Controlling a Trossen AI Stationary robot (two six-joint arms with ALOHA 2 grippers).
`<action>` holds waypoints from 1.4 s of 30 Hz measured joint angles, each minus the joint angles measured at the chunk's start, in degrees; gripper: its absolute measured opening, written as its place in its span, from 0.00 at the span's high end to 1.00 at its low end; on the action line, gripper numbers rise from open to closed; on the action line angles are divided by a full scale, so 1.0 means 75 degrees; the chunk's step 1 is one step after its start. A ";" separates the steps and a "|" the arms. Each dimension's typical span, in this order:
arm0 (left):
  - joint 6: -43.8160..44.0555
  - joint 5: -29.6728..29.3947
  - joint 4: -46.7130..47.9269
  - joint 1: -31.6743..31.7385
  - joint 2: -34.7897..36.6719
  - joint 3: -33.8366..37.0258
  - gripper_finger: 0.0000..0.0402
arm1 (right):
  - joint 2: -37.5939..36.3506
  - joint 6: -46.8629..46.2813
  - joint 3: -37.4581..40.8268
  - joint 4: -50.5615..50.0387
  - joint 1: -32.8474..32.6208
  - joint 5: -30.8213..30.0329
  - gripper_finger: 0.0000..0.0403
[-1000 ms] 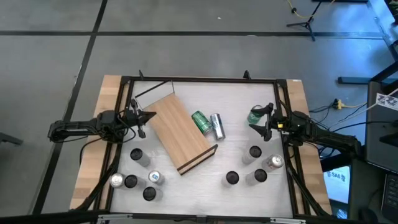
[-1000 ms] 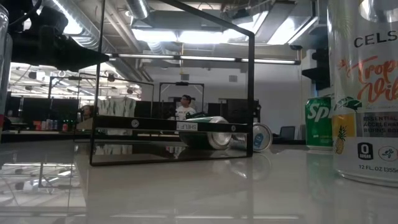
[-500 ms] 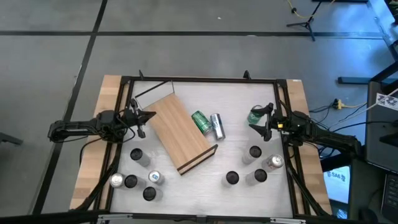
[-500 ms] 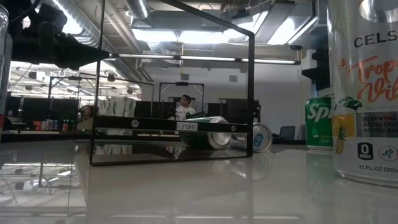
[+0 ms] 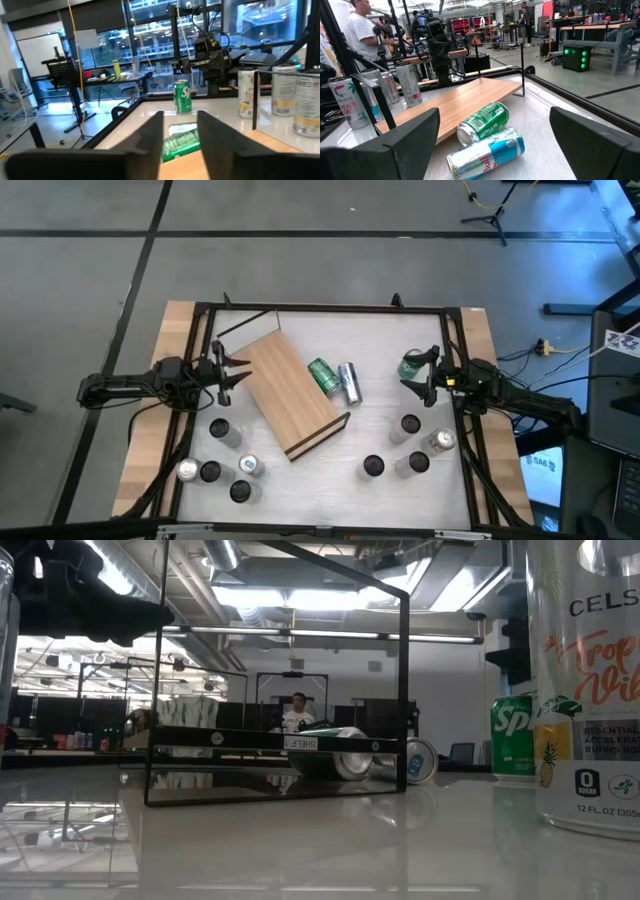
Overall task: Place canned beverage on shelf
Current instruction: Put the white pink soda can on the shelf
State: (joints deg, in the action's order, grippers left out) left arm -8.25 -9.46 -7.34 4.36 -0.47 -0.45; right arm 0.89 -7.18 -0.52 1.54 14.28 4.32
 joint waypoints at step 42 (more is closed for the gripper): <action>0.1838 0.1636 -0.0180 -0.0009 -0.1996 -0.2462 0.01 | 0.0000 0.0000 0.0001 0.0000 0.0000 0.0000 0.08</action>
State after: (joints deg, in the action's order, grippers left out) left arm 5.53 2.81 -8.69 4.29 -15.44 -18.91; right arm 0.89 -7.18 -0.51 1.54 14.28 4.32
